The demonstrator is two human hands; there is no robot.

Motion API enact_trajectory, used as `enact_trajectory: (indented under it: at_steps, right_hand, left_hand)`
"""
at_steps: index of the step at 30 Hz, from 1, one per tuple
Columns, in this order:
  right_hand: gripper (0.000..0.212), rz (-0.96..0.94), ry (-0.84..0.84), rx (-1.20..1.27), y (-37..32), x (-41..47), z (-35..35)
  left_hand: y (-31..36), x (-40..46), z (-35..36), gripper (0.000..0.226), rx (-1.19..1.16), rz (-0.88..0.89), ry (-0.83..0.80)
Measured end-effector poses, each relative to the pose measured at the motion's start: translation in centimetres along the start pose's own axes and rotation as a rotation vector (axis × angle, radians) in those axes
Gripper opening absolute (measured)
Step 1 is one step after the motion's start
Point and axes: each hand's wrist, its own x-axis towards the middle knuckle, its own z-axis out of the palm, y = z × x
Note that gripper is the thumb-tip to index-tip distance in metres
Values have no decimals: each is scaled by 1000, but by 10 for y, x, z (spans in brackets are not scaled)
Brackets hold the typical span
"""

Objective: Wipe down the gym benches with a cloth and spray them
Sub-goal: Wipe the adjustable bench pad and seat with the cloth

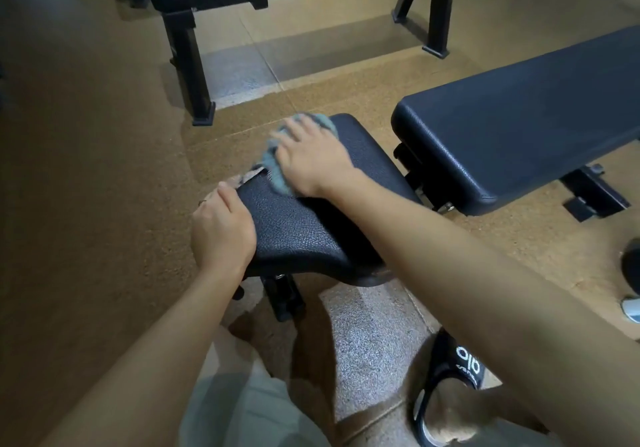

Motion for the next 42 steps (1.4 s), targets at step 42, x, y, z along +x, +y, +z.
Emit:
enact_trajectory:
  at_steps: [42]
  right_hand:
    - [55,106,130,23,61,-21,14]
  left_hand:
    - [36,-9,8,63,541,80,-150]
